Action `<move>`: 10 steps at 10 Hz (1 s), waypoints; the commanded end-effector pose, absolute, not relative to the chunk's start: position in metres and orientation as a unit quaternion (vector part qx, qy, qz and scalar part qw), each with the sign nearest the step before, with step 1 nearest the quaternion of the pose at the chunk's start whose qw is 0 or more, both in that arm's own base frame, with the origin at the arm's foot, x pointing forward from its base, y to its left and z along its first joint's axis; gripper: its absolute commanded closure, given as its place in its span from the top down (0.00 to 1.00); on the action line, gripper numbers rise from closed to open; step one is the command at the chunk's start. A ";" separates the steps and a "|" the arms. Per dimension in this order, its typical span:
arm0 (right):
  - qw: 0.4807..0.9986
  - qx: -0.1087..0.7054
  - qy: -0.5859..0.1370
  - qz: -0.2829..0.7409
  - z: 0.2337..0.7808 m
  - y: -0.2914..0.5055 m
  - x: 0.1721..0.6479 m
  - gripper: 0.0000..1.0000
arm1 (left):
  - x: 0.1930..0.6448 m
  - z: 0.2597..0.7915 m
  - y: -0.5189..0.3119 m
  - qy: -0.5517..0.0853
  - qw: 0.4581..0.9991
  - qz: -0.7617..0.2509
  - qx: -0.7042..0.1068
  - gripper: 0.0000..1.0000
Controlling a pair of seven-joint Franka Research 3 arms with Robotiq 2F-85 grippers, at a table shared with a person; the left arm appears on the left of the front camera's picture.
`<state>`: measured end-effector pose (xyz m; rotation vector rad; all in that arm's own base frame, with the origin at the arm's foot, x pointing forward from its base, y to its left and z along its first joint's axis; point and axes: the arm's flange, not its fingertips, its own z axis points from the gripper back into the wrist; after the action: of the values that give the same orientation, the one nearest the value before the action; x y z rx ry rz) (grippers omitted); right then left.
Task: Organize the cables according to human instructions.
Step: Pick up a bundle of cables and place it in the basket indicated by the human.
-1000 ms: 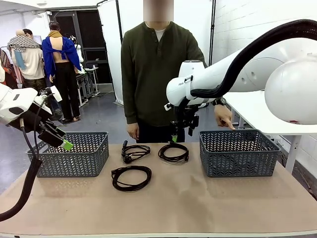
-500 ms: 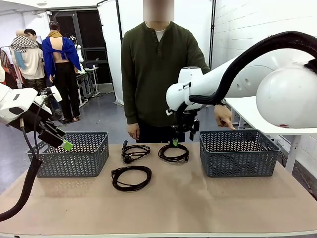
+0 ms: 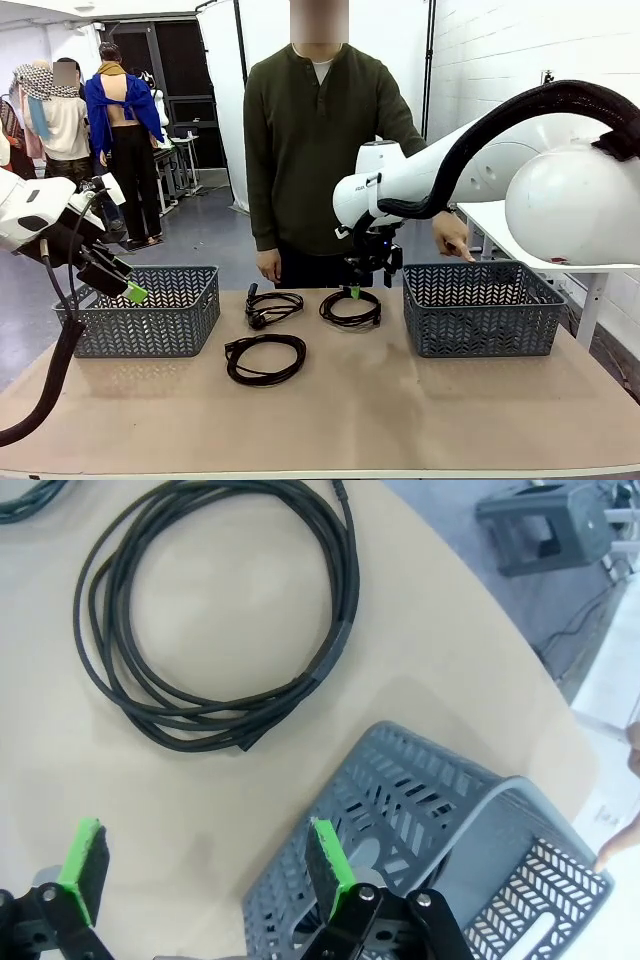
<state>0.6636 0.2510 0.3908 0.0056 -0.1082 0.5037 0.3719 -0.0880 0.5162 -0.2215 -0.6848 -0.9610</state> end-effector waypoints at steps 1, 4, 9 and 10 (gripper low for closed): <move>0.967 0.003 -0.056 0.247 0.390 0.248 0.664 1.00 | 0.373 0.516 -0.086 -0.324 0.823 -0.454 -0.111 1.00; 0.967 0.003 -0.056 0.247 0.390 0.248 0.664 1.00 | 0.373 0.516 -0.086 -0.324 0.823 -0.454 -0.111 1.00; 0.971 0.003 -0.061 0.230 0.383 0.254 0.671 1.00 | 0.373 0.516 -0.086 -0.324 0.823 -0.454 -0.111 1.00; 0.972 0.004 -0.060 0.225 0.378 0.254 0.674 1.00 | 0.373 0.516 -0.086 -0.324 0.823 -0.454 -0.111 1.00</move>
<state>0.6653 0.2513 0.3844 0.0084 -0.1073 0.4904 0.3719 -0.0880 0.5162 -0.2215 -0.6848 -0.9610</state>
